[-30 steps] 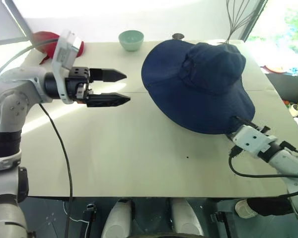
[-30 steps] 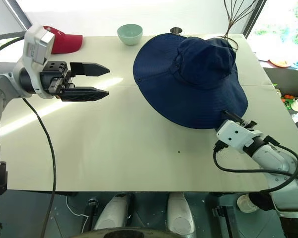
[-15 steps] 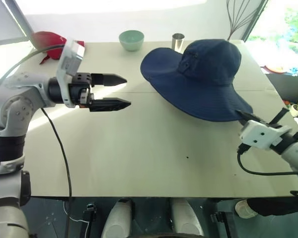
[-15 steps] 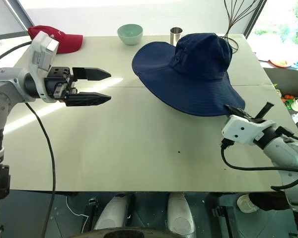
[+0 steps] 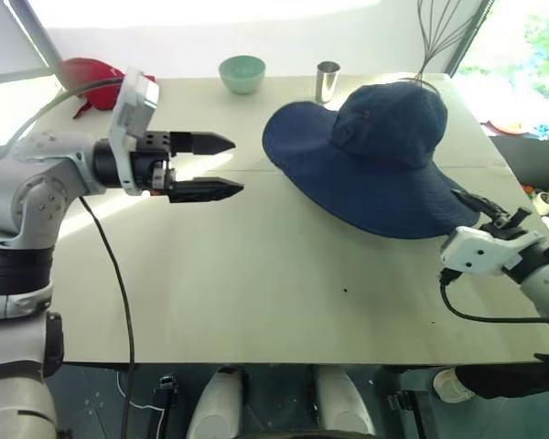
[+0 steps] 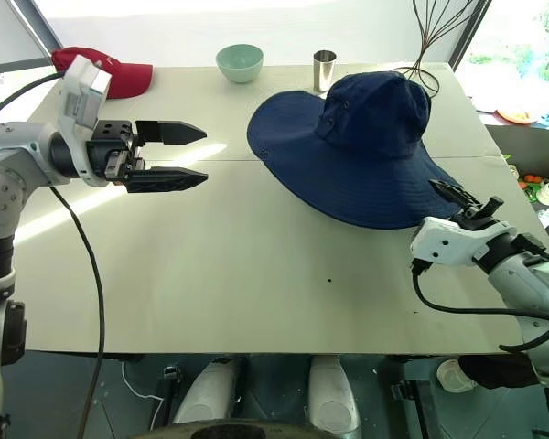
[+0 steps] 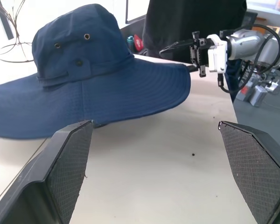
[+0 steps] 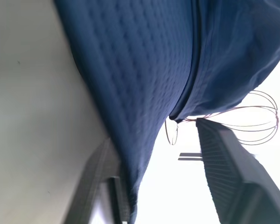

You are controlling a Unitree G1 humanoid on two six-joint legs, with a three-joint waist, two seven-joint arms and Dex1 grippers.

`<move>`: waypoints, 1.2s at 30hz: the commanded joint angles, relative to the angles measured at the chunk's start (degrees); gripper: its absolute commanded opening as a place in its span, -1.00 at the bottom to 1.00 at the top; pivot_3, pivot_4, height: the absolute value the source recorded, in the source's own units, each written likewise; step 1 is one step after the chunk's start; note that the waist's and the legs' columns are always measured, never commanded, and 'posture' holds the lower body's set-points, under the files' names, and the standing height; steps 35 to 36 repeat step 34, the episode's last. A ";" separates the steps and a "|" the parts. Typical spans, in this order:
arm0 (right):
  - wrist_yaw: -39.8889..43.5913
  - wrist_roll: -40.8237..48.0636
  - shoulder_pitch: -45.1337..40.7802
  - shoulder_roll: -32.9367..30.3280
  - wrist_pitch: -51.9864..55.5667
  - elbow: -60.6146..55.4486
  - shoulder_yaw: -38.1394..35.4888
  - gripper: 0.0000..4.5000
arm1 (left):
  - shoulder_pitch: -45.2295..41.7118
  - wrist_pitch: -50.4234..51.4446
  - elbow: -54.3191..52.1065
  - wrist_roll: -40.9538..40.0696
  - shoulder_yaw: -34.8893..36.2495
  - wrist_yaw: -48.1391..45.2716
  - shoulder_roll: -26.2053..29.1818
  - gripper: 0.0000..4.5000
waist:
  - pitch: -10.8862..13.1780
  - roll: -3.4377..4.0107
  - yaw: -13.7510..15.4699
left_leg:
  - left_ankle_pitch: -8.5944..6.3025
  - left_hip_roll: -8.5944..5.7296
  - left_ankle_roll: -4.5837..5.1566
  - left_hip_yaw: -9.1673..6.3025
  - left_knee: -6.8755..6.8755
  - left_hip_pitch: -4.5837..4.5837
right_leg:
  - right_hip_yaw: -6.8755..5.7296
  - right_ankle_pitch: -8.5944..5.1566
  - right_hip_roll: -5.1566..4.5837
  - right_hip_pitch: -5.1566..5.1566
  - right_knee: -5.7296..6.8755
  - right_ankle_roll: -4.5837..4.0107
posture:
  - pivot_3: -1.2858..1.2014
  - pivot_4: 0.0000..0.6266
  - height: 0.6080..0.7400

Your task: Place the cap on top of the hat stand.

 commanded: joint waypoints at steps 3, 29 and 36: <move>1.65 3.75 6.33 0.29 -2.19 -1.30 -5.77 -0.12 | -0.80 -2.46 0.41 2.43 0.47 -1.46 0.31 1.00 | 0.00 0.00 0.22 | 0.00 0.00 0.00 0.00 -0.01 -0.01 | 0.00 0.00 0.00 0.01 -0.03 0.00 | 0.03 -0.52 1.00; 54.04 58.61 -1.98 -29.94 47.92 31.70 -30.47 -0.12 | -0.76 -10.51 9.38 9.38 5.19 -6.95 6.99 1.00 | 0.11 -0.07 -0.97 | -0.10 0.08 0.15 0.22 -0.26 0.75 | 0.12 -0.02 0.02 0.75 -0.40 -0.02 | 0.03 -0.52 1.00; 56.85 56.43 -8.43 -30.39 45.35 35.38 -22.34 -0.12 | -1.25 -8.68 8.04 8.55 6.27 -7.08 7.85 1.00 | 0.11 -0.06 -1.37 | -0.12 0.08 0.18 0.26 -0.26 0.69 | 0.13 -0.03 0.01 0.65 -0.39 0.01 | 0.03 -0.52 1.00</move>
